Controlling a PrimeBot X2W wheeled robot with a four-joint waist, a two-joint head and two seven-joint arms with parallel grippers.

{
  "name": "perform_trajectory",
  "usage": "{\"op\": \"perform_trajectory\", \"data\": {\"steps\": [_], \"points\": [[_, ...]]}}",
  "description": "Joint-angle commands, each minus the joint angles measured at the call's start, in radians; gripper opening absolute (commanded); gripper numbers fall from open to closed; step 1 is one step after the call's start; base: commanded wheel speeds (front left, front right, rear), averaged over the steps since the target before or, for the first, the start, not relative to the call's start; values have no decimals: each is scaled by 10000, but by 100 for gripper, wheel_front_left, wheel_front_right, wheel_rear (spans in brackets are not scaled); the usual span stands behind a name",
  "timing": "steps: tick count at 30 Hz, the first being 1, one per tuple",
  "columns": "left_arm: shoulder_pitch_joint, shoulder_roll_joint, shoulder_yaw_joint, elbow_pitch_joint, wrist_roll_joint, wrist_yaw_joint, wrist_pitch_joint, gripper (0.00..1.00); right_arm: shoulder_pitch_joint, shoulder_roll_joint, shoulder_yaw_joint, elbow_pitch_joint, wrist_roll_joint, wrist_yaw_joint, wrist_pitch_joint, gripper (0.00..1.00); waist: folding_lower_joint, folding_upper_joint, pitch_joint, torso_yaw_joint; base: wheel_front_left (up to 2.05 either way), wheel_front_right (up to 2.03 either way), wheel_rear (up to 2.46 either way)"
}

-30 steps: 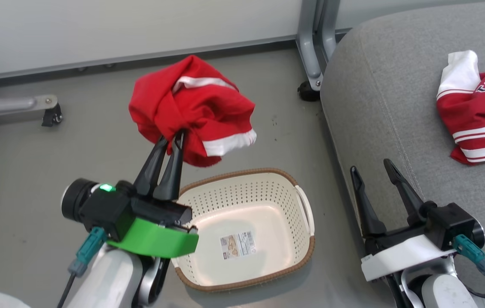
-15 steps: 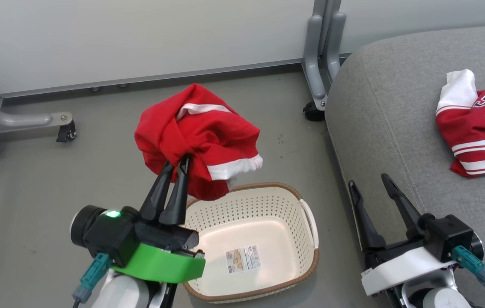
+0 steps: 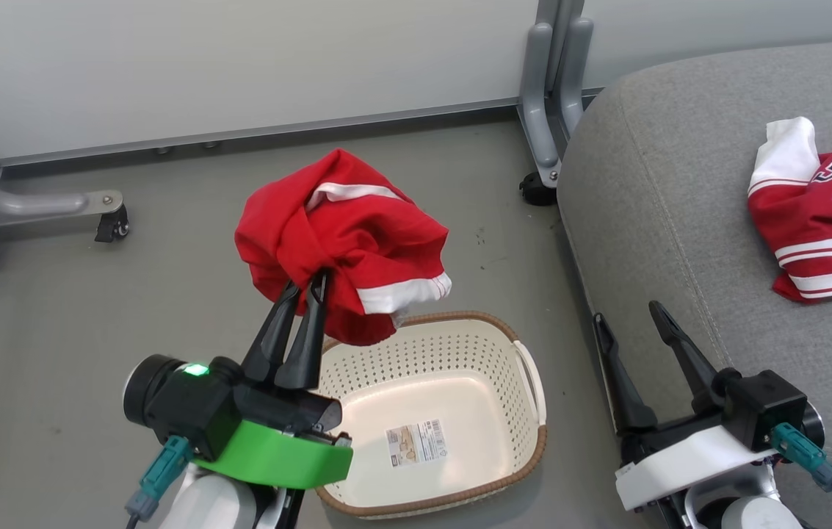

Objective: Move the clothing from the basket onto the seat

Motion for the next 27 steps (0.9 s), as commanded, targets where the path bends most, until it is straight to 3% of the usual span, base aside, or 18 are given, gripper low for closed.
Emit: {"op": "perform_trajectory", "data": {"steps": [1, 8, 15, 27], "points": [[-16, 7, 32, 17, 77, -35, -32, 0, -25, -13, 21, 10, 26, -7, -21, 100, 1, 0, 5, 9, 0, 0, 0], [-171, 85, -13, 17, 74, -81, 17, 0, -428, -435, 689, 123, 198, -7, 151, 100, 1, 0, 70, 85, 0, 0, 0], [-404, -11, -185, 5, 41, -166, 75, 0, -1638, -994, 2336, 955, 1041, -5, 121, 100, 1, 0, 247, 305, 0, 0, 0], [-651, -246, -675, 100, -34, -429, 96, 0, -4284, -898, 4999, 3340, 2397, -5, -680, 100, 1, 0, 370, 777, 0, 0, 0]]}}
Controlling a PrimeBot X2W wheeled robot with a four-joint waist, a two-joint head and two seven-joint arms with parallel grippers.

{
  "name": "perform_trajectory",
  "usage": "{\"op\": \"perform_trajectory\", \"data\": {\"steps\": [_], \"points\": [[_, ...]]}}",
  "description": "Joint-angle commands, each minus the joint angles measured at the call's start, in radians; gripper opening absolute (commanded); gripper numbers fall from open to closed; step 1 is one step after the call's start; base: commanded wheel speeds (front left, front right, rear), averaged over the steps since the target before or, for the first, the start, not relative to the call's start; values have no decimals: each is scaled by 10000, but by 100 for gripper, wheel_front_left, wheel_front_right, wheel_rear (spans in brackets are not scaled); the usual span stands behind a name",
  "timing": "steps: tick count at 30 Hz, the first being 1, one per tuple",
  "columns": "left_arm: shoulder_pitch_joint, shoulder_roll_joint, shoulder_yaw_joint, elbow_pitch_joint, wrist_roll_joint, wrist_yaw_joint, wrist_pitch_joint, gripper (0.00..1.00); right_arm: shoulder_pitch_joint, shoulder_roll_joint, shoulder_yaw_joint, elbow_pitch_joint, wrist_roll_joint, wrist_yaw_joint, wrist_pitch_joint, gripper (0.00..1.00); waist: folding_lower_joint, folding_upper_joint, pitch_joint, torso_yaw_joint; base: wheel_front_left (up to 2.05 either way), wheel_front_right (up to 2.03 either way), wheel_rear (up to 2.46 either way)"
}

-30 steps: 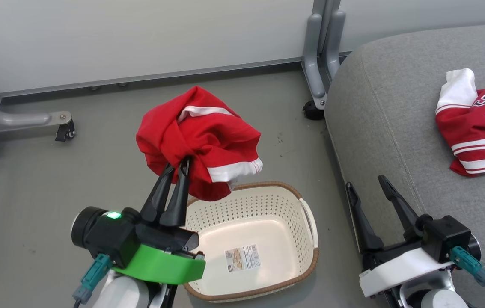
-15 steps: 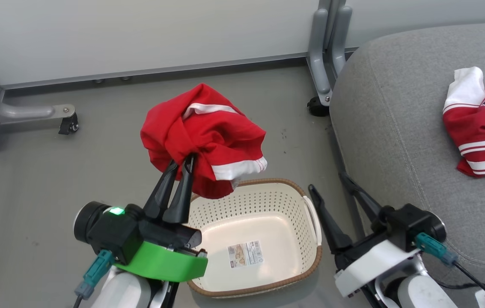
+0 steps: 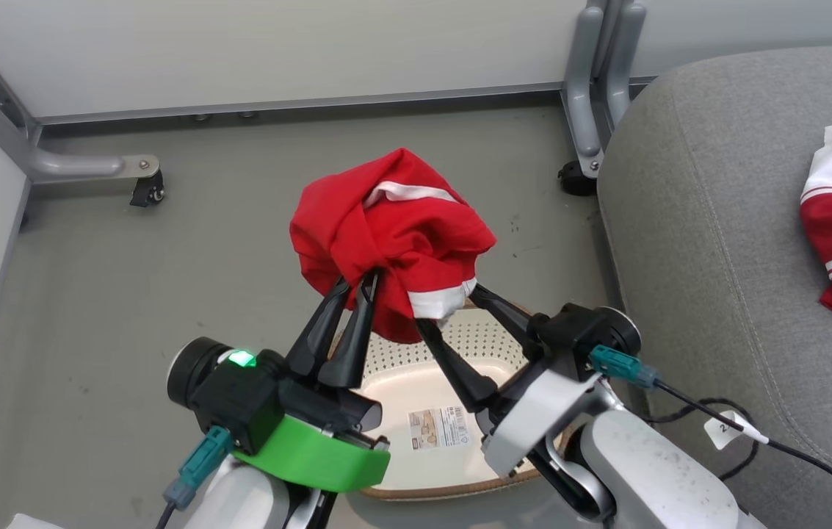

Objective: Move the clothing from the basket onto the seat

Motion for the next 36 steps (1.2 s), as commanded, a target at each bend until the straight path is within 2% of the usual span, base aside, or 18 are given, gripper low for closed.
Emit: {"op": "perform_trajectory", "data": {"steps": [1, 5, 6, 7, 8, 9, 18, 29, 30, 31, 32, 36], "points": [[-196, 16, -5, -12, -32, -65, -8, 0, -289, 33, 185, 210, 145, -2, -129, 100, 0, 0, 21, 71, 0, 0, 0], [-199, -33, -133, -11, -71, -105, -8, 0, -975, 151, 822, 838, 494, -2, -338, 100, 0, 0, 57, 147, 0, 0, 0], [-196, -46, -159, 5, -88, -115, -8, 0, -1125, 166, 953, 992, 584, -3, -399, 91, 0, 0, 63, 166, 0, 0, 0], [-200, -51, -174, 13, -99, -128, -9, 0, -1233, 171, 1057, 1102, 646, -3, -442, 45, 0, 0, 71, 176, 0, 0, 0], [-207, -59, -187, 24, -110, -134, -11, 0, -1347, 177, 1165, 1225, 699, -3, -493, 12, 0, 0, 81, 180, 0, 0, 0], [-211, -63, -191, 34, -102, -136, -13, 0, -1429, 187, 1253, 1315, 750, -3, -537, 0, 0, 0, 91, 180, 0, 0, 0], [-179, -38, -173, 101, -184, -110, -50, 0, -1845, 98, 1775, 1764, 1107, -3, -863, 0, 0, 0, 70, 117, 0, 0, 0], [-200, 17, -230, 230, -44, -61, 15, 0, -1999, -94, 1767, 1765, 1277, -3, -1020, 0, 0, 0, 77, 70, 0, 0, 0], [-206, 35, -260, 275, -32, -46, 79, 36, -1995, -116, 1722, 1769, 1268, -3, -1030, 0, 0, 0, 72, 77, 0, 0, 0], [-217, 31, -232, 265, -8, 7, 67, 89, -1992, -134, 1671, 1769, 1270, -3, -1034, 0, 0, 0, 70, 83, 0, 0, 0], [-234, 63, -239, 319, 25, 28, 111, 100, -1999, -150, 1620, 1773, 1258, -3, -1041, 0, 0, 0, 67, 86, 0, 0, 0], [-199, 161, -324, 526, 94, 106, 289, 100, -1971, -193, 1351, 1799, 1208, -3, -1045, 0, 0, 0, 53, 94, 0, 0, 0]]}}
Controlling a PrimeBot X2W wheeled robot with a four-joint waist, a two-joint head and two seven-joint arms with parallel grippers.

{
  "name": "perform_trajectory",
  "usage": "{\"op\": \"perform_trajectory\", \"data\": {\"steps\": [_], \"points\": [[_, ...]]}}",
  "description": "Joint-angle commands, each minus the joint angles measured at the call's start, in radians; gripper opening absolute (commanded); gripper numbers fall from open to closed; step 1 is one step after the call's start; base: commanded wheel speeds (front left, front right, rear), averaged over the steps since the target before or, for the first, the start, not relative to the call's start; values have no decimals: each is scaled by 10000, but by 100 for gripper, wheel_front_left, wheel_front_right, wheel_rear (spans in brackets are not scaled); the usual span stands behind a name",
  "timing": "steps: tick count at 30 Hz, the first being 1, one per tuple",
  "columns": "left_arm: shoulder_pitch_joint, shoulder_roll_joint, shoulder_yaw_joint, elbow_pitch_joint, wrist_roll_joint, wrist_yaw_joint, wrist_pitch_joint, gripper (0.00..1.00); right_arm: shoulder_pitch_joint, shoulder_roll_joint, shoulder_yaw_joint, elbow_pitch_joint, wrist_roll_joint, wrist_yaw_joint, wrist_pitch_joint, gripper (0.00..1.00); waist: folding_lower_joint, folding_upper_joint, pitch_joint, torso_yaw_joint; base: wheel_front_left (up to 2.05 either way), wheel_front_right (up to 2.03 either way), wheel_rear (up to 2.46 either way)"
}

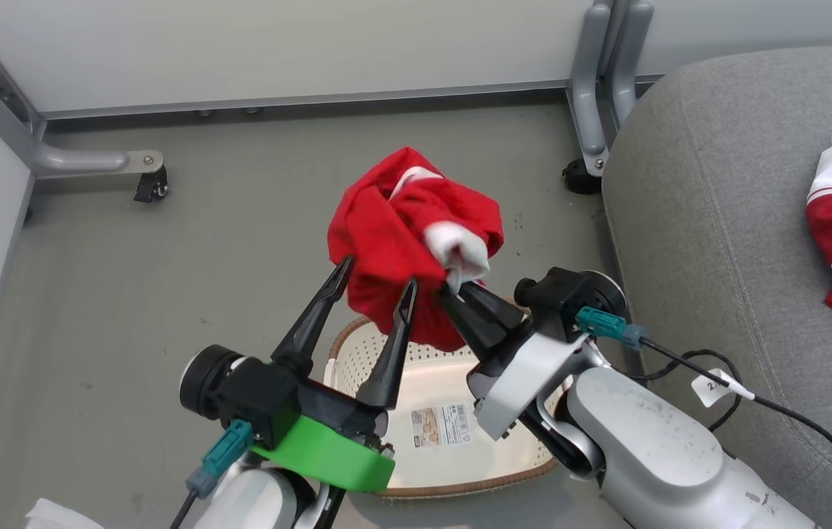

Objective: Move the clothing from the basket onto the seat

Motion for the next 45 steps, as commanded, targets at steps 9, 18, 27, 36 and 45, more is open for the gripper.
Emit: {"op": "perform_trajectory", "data": {"steps": [9, 18, 27, 36, 45], "points": [[186, 512, -477, 316, 514, -30, 409, 100, 290, -150, -905, 23, -264, -2, -51, 0, 0, 0, 13, -39, 0, 0, 0], [473, 729, -1161, 568, 731, -270, 768, 100, 826, -252, -1610, 189, -498, -3, -53, 0, 0, 0, 11, -342, 0, 0, 0], [440, 826, -1420, 719, 792, -374, 810, 100, 1255, -156, -1972, 130, -700, -3, -52, 0, 0, 0, 105, -1343, 0, 0, 0], [140, 990, -1464, 666, 814, -404, 942, 100, 1177, -65, -2219, -66, -848, -3, -52, 0, 0, 0, 479, -2984, 0, 0, 0], [-194, 1133, -1638, 483, 966, -572, 1183, 100, 1140, -56, -2760, -320, -990, -3, -53, 0, 0, 0, 1013, -4229, 0, 0, 0]]}}
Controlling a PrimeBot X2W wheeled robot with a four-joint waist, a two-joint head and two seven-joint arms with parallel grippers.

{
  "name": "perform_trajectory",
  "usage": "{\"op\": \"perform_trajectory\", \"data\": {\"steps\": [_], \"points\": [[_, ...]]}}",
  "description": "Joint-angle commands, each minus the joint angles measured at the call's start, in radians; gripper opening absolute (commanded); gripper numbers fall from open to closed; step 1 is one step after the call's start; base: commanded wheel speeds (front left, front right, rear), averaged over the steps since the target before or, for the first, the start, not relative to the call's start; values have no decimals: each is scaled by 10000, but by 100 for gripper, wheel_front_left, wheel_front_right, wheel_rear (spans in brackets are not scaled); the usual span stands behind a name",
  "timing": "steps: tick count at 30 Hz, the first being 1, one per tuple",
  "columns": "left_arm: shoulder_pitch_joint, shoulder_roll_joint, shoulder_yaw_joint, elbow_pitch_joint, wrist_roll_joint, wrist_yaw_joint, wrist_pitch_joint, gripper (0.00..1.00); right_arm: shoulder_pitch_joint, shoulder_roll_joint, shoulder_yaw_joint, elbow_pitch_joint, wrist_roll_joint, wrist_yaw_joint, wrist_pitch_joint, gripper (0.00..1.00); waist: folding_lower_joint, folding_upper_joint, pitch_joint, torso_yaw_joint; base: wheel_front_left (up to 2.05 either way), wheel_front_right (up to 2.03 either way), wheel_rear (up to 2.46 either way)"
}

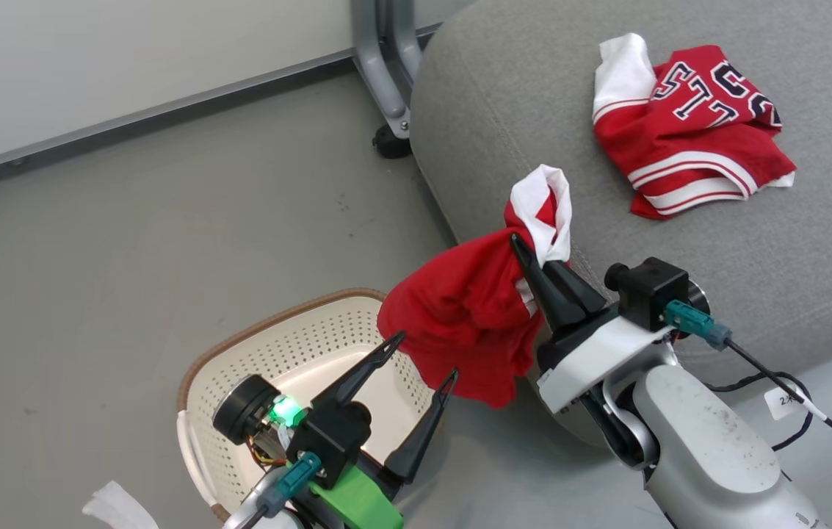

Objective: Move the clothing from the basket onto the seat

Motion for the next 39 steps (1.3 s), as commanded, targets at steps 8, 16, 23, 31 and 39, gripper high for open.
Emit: {"op": "perform_trajectory", "data": {"steps": [8, 16, 23, 31, 39], "points": [[-609, 161, -85, -275, 243, -104, 196, 100, -817, -140, -1151, -562, -515, -3, -50, 0, 0, 0, 1142, -1059, 0, 0, 0], [-1376, 406, -42, -821, 582, -216, 395, 100, -2905, -1192, -3355, -1453, -1242, -3, -46, 0, 0, 0, 2249, -741, 0, 0, 0], [-2118, 655, 154, -1302, 923, -262, 541, 100, -5444, -2734, -5069, -1729, -1640, -5, 448, 0, 0, 0, 3448, -225, 0, 0, 0], [-2707, 710, 98, -1569, 1090, -397, 536, 100, -6867, -3918, -5234, -536, -1576, -3, 1166, 0, 0, 0, 4485, 168, 0, 0, 0], [-3119, 535, -91, -1422, 1118, -521, 440, 100, -6054, -3382, -4972, 2438, -1224, -5, 586, 0, 0, 0, 4996, 447, 0, 0, 0]]}}
